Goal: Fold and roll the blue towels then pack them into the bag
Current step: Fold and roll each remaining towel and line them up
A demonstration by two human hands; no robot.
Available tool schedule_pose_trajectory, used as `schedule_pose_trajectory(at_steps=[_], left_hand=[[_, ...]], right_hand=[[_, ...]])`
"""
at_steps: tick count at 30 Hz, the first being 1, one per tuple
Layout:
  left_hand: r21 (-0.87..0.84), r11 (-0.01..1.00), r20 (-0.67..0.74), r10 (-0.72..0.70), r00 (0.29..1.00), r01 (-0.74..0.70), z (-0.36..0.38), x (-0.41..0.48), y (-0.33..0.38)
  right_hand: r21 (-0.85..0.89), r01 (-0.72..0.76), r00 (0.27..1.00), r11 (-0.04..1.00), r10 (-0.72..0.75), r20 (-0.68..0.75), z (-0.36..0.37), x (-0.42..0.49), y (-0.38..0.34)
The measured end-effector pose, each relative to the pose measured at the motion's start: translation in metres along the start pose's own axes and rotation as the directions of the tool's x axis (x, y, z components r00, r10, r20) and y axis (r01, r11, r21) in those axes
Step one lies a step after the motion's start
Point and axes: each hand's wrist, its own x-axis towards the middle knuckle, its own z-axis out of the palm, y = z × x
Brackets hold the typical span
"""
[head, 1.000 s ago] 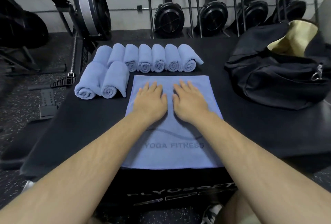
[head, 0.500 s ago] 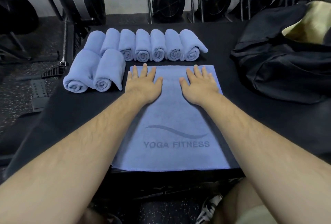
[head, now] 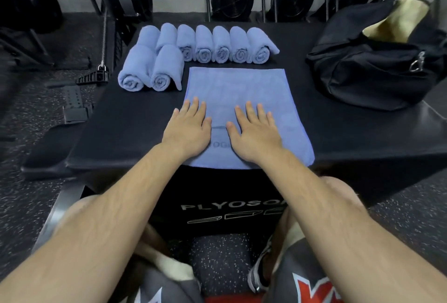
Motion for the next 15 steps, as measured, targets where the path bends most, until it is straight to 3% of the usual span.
schedule_pose_trajectory(at_steps=[8, 15], left_hand=[[0.038, 0.999, -0.073, 0.013, 0.997, -0.01, 0.007, -0.053, -0.01], [0.042, 0.999, -0.172, 0.021, 0.985, -0.014, 0.011, -0.089, -0.024]], right_hand=[[0.01, 0.107, 0.992, 0.994, -0.106, -0.066, 0.021, -0.044, -0.039], [0.033, 0.334, 0.922, 0.942, -0.319, -0.218, 0.033, -0.075, -0.071]])
